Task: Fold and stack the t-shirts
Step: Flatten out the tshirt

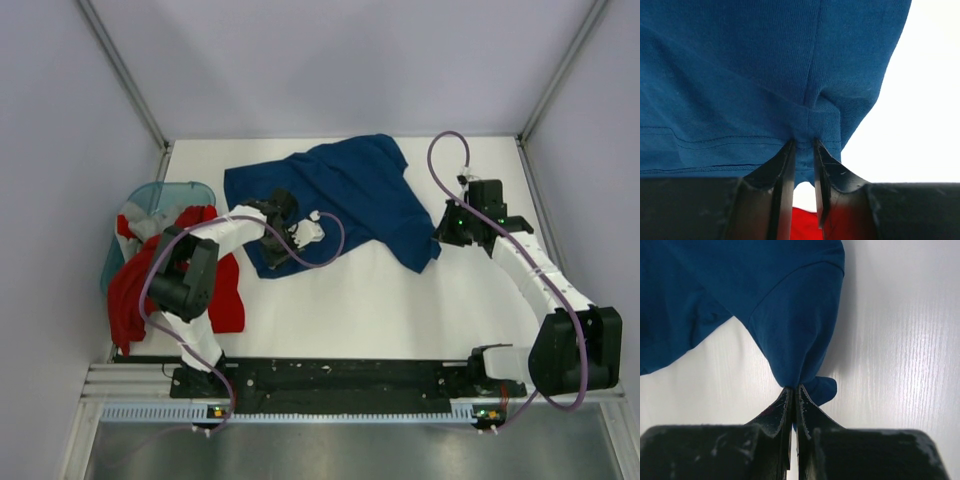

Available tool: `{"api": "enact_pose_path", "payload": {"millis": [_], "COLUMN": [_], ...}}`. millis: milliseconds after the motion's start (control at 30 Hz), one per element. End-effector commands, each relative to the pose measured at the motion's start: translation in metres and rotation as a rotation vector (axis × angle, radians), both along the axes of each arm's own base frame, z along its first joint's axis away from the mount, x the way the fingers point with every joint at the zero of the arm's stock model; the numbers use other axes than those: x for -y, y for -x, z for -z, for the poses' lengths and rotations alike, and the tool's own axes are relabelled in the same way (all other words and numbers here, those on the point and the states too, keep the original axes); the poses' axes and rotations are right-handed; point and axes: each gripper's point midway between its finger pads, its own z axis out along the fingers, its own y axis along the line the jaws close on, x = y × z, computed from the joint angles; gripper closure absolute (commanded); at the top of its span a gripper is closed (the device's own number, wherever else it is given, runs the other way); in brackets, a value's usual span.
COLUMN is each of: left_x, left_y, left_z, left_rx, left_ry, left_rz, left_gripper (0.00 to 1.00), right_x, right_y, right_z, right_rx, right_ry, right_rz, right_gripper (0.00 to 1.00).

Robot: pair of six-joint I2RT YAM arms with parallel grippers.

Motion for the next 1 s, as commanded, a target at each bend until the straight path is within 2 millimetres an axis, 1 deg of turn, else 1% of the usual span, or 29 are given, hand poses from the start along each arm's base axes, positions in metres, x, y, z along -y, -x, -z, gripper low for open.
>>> {"api": "enact_pose_path", "payload": {"millis": [0,33,67,167,200,267,333,433,533,633,700,767,800,833,933,967], "left_x": [0.001,0.000,-0.001,0.000,0.000,0.000,0.000,0.000,-0.002,-0.003,0.000,0.005,0.009,0.011,0.017,0.019], "left_y": [-0.002,-0.003,-0.005,-0.007,-0.009,-0.015,-0.023,-0.029,-0.030,-0.026,-0.017,-0.001,0.010,0.026,0.058,0.066], "left_z": [0.002,0.003,0.004,-0.002,-0.008,-0.022,-0.042,-0.069,-0.082,-0.078,-0.075,-0.071,-0.066,-0.057,-0.031,-0.024], "left_rx": [-0.018,-0.017,-0.015,0.000,0.019,0.066,0.123,0.187,0.219,0.198,0.154,0.093,0.056,0.018,-0.046,-0.069], "left_ry": [-0.013,-0.020,-0.026,-0.016,-0.015,-0.008,0.010,0.047,0.060,0.060,0.074,0.099,0.112,0.112,0.081,0.074], "left_rz": [-0.006,-0.009,-0.016,-0.020,-0.030,-0.040,-0.053,-0.060,-0.057,-0.070,-0.076,-0.067,-0.043,-0.013,0.071,0.090], "left_gripper": [0.80,0.88,0.99,1.00,1.00,1.00,1.00,1.00,1.00,1.00,1.00,1.00,0.99,0.98,0.95,0.94], "right_x": [0.005,0.006,0.006,0.008,0.009,0.010,0.013,0.018,0.021,0.020,0.019,0.019,0.019,0.019,0.018,0.017], "right_y": [-0.018,-0.018,-0.018,-0.017,-0.017,-0.017,-0.017,-0.017,-0.016,-0.014,-0.012,-0.011,-0.010,-0.009,-0.008,-0.008], "right_z": [-0.032,-0.032,-0.032,-0.036,-0.039,-0.044,-0.050,-0.058,-0.064,-0.065,-0.064,-0.062,-0.061,-0.059,-0.054,-0.053], "right_rx": [0.112,0.115,0.116,0.129,0.136,0.150,0.159,0.177,0.192,0.194,0.191,0.187,0.185,0.181,0.167,0.165], "right_ry": [0.011,0.017,0.021,0.029,0.029,0.034,0.044,0.066,0.068,0.062,0.060,0.061,0.062,0.061,0.058,0.057], "right_rz": [0.009,0.009,0.012,0.017,0.021,0.023,0.028,0.045,0.050,0.047,0.044,0.040,0.040,0.037,0.030,0.029], "right_gripper": [1.00,1.00,1.00,1.00,1.00,1.00,1.00,1.00,1.00,1.00,1.00,1.00,1.00,1.00,1.00,1.00]}}
